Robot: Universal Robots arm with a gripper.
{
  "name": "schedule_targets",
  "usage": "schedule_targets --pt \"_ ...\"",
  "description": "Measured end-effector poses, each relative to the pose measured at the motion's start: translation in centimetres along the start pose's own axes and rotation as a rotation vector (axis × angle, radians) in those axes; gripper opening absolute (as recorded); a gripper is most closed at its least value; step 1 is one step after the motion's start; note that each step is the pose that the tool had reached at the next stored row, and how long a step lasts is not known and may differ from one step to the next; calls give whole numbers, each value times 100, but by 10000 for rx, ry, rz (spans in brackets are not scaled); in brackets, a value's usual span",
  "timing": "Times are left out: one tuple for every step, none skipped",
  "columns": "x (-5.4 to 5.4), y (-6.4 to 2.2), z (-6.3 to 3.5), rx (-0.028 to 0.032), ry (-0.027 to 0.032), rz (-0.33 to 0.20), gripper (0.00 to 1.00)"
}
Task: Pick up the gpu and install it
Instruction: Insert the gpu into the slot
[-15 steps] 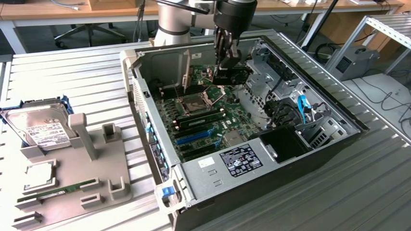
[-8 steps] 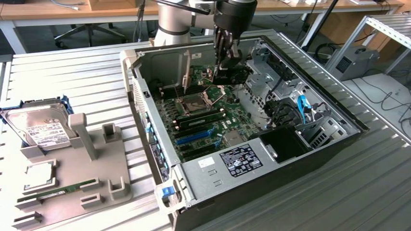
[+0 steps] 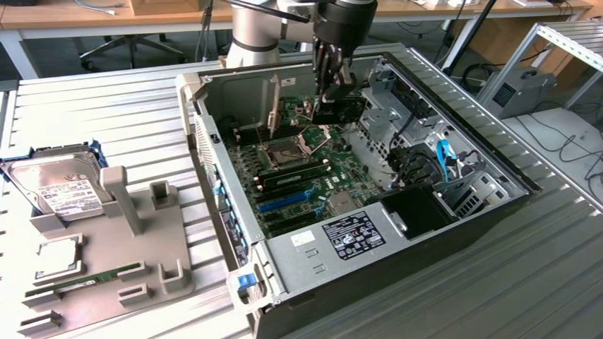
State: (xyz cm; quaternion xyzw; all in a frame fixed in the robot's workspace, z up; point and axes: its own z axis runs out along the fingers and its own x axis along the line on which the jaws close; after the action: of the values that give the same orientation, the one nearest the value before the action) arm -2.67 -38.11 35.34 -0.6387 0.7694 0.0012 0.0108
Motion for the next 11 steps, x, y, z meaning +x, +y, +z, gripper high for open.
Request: schedule_targets --pt "0 0 0 -1 0 -42 26" --pt "0 0 0 -2 0 -87 26" --pt "0 0 0 -2 -1 -123 26" --pt "0 0 0 -3 -1 -167 26" --pt "0 0 0 -4 -2 -206 26" --pt "0 0 0 -5 -2 -248 26" --pt "0 0 0 -5 -4 -290 26" --pt "0 0 0 -6 -4 -360 26" --pt "0 0 0 -9 -5 -466 26" --pt "0 0 0 -10 -7 -547 26" --pt "0 0 0 -11 -7 -607 26"
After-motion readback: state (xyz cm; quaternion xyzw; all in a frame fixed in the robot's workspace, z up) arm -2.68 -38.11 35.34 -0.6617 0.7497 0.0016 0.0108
